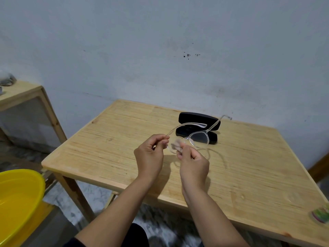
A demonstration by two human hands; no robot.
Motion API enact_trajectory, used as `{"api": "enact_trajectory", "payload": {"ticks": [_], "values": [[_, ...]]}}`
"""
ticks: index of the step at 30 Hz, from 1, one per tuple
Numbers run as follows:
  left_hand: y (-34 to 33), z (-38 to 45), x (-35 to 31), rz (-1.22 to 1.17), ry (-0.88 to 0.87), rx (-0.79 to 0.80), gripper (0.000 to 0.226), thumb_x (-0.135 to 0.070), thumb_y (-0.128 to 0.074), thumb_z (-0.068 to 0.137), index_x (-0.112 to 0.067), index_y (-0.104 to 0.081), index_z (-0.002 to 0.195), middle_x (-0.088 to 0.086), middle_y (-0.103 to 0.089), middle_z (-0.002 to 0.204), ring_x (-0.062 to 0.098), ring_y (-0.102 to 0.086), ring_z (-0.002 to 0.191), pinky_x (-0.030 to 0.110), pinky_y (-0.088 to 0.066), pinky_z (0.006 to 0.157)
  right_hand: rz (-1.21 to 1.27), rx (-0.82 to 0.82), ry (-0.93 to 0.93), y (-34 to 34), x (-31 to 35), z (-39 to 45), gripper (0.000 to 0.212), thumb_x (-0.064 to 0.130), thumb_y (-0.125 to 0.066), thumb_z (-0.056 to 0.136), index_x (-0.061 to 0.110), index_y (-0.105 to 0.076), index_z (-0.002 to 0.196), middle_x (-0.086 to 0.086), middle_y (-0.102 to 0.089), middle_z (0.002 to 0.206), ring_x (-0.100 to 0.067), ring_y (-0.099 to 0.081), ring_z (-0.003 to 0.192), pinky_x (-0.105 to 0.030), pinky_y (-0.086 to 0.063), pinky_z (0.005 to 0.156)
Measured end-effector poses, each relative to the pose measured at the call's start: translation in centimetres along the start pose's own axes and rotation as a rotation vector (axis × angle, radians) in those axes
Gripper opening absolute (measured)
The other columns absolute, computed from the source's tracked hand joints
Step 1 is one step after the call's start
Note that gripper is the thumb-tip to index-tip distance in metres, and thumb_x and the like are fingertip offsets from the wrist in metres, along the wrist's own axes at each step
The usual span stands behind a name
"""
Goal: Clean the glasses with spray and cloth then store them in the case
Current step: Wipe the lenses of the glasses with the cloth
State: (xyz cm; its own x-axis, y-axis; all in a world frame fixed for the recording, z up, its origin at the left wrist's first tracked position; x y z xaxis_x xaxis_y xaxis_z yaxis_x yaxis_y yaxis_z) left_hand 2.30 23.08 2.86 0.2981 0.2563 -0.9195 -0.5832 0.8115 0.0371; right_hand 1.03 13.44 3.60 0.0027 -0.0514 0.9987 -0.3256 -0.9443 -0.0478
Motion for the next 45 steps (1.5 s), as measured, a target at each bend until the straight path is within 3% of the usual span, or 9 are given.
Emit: {"api": "enact_trajectory", "payload": {"ticks": [5,14,19,24,31,34,36,40,45], "values": [[-1.1,-1.3,-0.4,-0.03,0.02,0.03,0.027,-0.004,-0.066,0.08,-0.03,-0.069,0.073,-0.025,-0.067,0.065,-0.001,-0.066,0.063,0.008,-0.047,0.061,0.152,-0.128,0.003,-1.6,-0.1,-0.4,0.027,0.02,-0.046,0.096,0.029,-0.07,0.102,0.011,-0.07,0.105,-0.006,-0.065,0.102,-0.024,-0.05,0.093],[-1.2,-0.6,-0.8,-0.144,0.097,0.075,0.024,-0.003,-0.068,0.077,-0.027,-0.074,0.078,-0.018,-0.073,0.076,0.0,-0.068,0.08,0.013,-0.051,0.072,0.185,0.028,-0.061,-0.9,1.0,-0.5,0.025,0.011,-0.054,0.091,0.025,-0.07,0.08,0.018,-0.068,0.069,0.005,-0.065,0.061,-0.007,-0.05,0.06],[-0.6,-0.4,-0.3,-0.141,0.108,0.083,0.02,-0.007,-0.071,0.076,-0.026,-0.075,0.079,-0.011,-0.075,0.08,0.005,-0.069,0.082,0.02,-0.053,0.076,0.105,0.103,-0.103,-0.5,1.2,0.1,0.025,0.017,-0.055,0.089,0.026,-0.071,0.073,0.009,-0.068,0.065,-0.005,-0.06,0.06,-0.013,-0.045,0.054],[0.0,0.0,-0.4,-0.098,0.064,0.105,0.025,-0.005,-0.07,0.076,-0.03,-0.072,0.075,-0.02,-0.072,0.073,0.0,-0.068,0.075,0.012,-0.05,0.07,0.071,0.156,-0.092,-0.3,1.3,0.5,0.023,0.011,-0.057,0.083,0.016,-0.072,0.067,0.004,-0.071,0.065,-0.006,-0.06,0.058,-0.019,-0.05,0.059],[0.5,0.6,-0.3,-0.068,0.037,-0.004,0.023,-0.005,-0.068,0.079,-0.028,-0.071,0.076,-0.019,-0.071,0.072,0.001,-0.067,0.071,0.012,-0.05,0.067,-0.051,0.133,0.004,0.6,1.5,-0.2,0.026,0.02,-0.056,0.084,0.028,-0.072,0.066,0.019,-0.072,0.068,0.0,-0.058,0.058,-0.012,-0.043,0.051],[0.5,0.4,-0.4,-0.053,0.047,-0.025,0.027,-0.006,-0.069,0.078,-0.033,-0.07,0.073,-0.022,-0.07,0.068,-0.002,-0.065,0.069,0.008,-0.048,0.066,-0.078,0.063,0.056,0.5,1.0,-0.2,0.031,0.023,-0.052,0.089,0.038,-0.07,0.069,0.018,-0.073,0.08,0.001,-0.064,0.073,-0.014,-0.049,0.061],[0.3,-0.2,-0.6,-0.033,0.04,-0.018,0.026,-0.005,-0.069,0.078,-0.031,-0.07,0.073,-0.019,-0.069,0.069,-0.004,-0.063,0.066,0.005,-0.044,0.063,-0.085,0.009,0.095,-0.1,0.3,-0.3,0.032,0.024,-0.048,0.092,0.041,-0.068,0.074,0.016,-0.073,0.092,-0.001,-0.066,0.089,-0.024,-0.054,0.08],[-0.4,-1.3,-0.9,-0.004,-0.003,-0.005,0.024,-0.004,-0.067,0.079,-0.027,-0.069,0.074,-0.02,-0.067,0.067,-0.005,-0.063,0.066,0.004,-0.043,0.06,0.023,-0.109,0.112,-1.5,-0.3,-0.9,0.039,0.023,-0.045,0.096,0.05,-0.064,0.075,0.017,-0.068,0.109,-0.001,-0.057,0.113,-0.034,-0.044,0.103],[-0.8,-1.8,-0.7,-0.001,-0.005,0.022,0.034,-0.005,-0.066,0.08,-0.038,-0.065,0.072,-0.029,-0.067,0.07,0.001,-0.067,0.069,0.01,-0.048,0.063,0.209,-0.122,0.005,-2.0,0.7,-0.7,0.034,0.015,-0.043,0.096,0.037,-0.068,0.091,0.016,-0.07,0.096,-0.005,-0.063,0.105,-0.022,-0.047,0.093]]}}
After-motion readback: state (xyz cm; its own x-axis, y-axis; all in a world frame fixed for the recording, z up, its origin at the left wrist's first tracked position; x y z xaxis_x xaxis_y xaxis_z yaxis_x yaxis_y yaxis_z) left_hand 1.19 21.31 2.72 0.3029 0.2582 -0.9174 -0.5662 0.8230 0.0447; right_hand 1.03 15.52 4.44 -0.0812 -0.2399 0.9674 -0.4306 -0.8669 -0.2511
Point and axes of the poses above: each hand's wrist, its own z-axis towards the middle knuckle, its own y-axis out of the back of the hand, x = y × z, the point moved 1 cm from there along z, towards the middle knuckle
